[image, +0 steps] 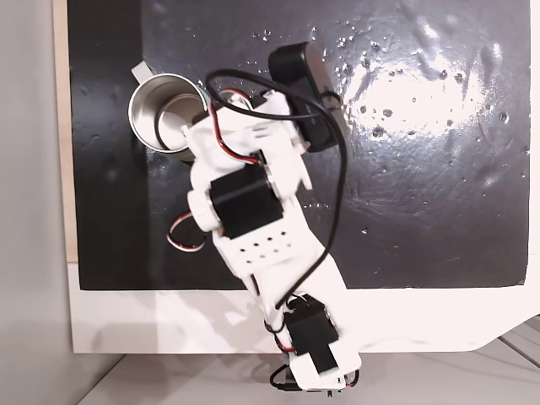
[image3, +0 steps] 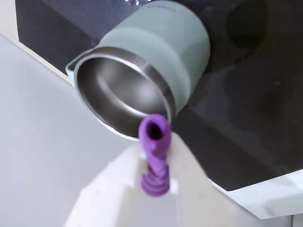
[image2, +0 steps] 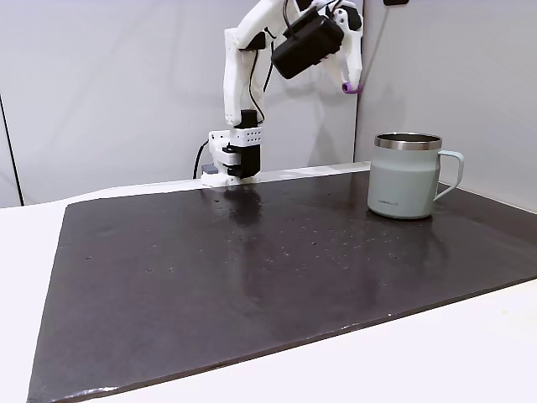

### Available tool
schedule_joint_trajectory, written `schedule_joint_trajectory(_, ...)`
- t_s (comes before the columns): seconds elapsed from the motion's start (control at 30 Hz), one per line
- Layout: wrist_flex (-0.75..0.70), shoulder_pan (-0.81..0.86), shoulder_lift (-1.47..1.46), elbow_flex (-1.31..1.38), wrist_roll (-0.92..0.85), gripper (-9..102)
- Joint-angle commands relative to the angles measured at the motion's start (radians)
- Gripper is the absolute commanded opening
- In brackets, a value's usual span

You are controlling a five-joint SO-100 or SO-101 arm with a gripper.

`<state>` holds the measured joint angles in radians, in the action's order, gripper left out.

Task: Grasp a pengrip and put it in the cup.

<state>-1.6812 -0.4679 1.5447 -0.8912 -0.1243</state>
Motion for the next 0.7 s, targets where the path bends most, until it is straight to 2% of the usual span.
schedule_joint_trajectory(0.0,0.021,-0.074,-0.097,0.181,0.008,0)
schedule_joint_trajectory(0.37,0.034,-0.107,-0.399,0.515,0.0,0)
schedule_joint_trajectory(0.67,0.025,-0.163,-0.466,0.569,-0.008,0)
